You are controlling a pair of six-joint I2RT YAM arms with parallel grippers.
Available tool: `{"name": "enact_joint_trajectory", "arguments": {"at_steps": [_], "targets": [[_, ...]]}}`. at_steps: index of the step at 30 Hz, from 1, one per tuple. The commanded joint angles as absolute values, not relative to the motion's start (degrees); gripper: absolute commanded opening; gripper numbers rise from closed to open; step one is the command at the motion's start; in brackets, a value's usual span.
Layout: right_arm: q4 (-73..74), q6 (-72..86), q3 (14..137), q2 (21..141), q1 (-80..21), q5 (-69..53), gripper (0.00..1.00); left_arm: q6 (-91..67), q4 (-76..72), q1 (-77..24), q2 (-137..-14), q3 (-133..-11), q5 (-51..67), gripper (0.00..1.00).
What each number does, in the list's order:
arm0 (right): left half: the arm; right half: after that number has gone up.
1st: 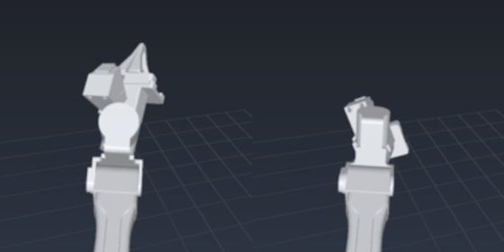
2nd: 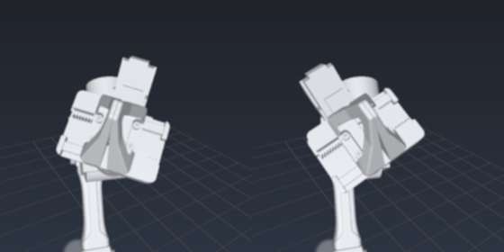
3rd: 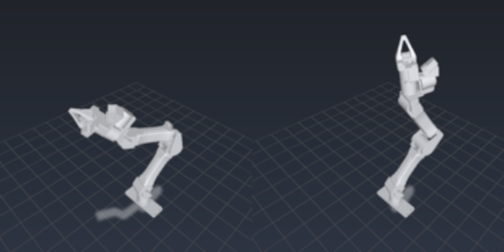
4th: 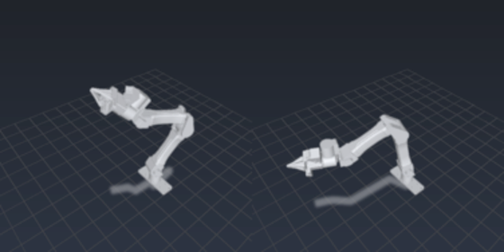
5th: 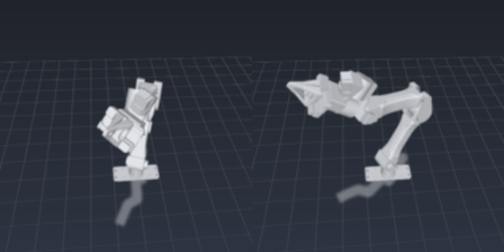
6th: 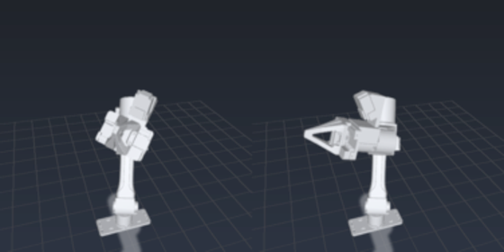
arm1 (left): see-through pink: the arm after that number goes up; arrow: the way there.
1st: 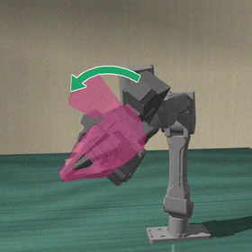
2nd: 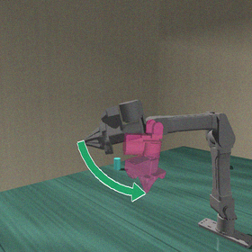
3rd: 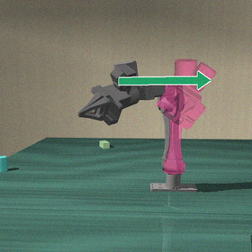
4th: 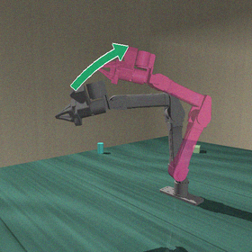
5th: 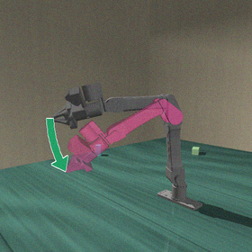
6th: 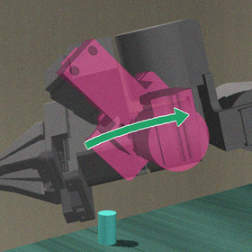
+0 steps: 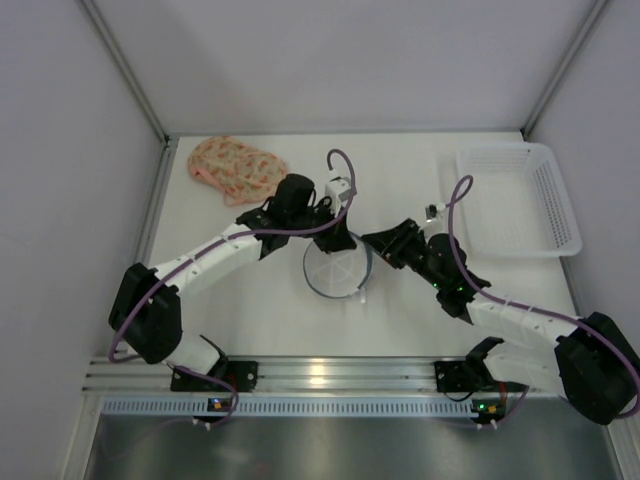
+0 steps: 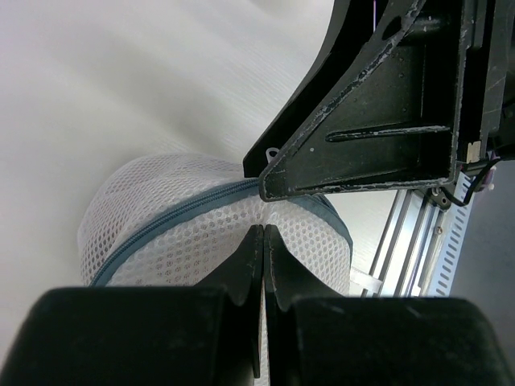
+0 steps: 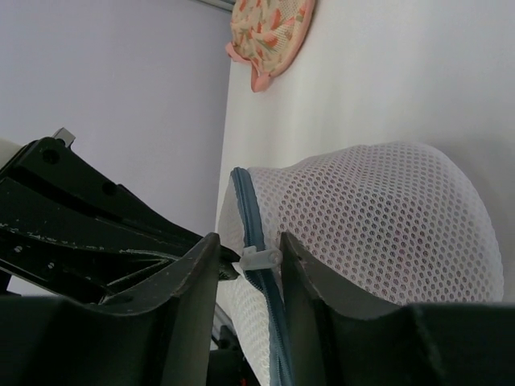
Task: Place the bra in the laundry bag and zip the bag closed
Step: Zip the laundry bag at the center of the board.
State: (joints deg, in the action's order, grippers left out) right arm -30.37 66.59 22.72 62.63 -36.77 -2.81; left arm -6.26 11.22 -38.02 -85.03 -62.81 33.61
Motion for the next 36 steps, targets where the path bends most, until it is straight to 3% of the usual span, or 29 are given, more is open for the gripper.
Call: {"name": "enact_joint_trajectory", "arguments": {"at_steps": [1, 7, 8, 10, 13, 18, 28, 33, 36], "targets": [[-31.2, 65.0, 25.3, 62.1, -37.9, -1.6, 0.34, -6.3, 10.0, -37.8, -85.7, -65.5, 34.6, 0.00], [-30.1, 61.6, 26.1, 62.5, -38.0, 1.3, 0.15, -6.3, 10.0, -37.8, -85.9, -65.2, 35.4, 0.00], [-29.8, 61.0, 26.3, 62.4, -38.0, 1.8, 0.06, -6.3, 10.0, -37.8, -85.8, -65.0, 35.5, 0.00], [-28.4, 58.5, 27.3, 62.5, -38.1, 3.0, 0.00, -6.2, 10.0, -37.8, -85.4, -64.7, 35.8, 0.00], [-26.9, 56.1, 28.8, 62.9, -38.1, 3.6, 0.01, -6.3, 10.0, -37.9, -85.0, -63.8, 35.8, 0.00], [-28.6, 54.1, 29.7, 64.4, -38.7, 2.7, 0.17, -6.5, 9.9, -38.0, -84.9, -63.1, 36.7, 0.00], [-31.4, 54.5, 30.3, 67.2, -39.6, 2.0, 0.29, -5.9, 10.0, -38.1, -83.9, -62.0, 37.1, 0.00], [-29.6, 53.5, 30.8, 65.7, -39.6, 3.8, 0.27, -6.1, 10.0, -38.1, -83.9, -61.7, 36.6, 0.00], [-29.1, 53.3, 30.8, 65.3, -39.6, 4.0, 0.15, -6.2, 10.0, -38.1, -84.1, -61.8, 36.4, 0.00]]}}
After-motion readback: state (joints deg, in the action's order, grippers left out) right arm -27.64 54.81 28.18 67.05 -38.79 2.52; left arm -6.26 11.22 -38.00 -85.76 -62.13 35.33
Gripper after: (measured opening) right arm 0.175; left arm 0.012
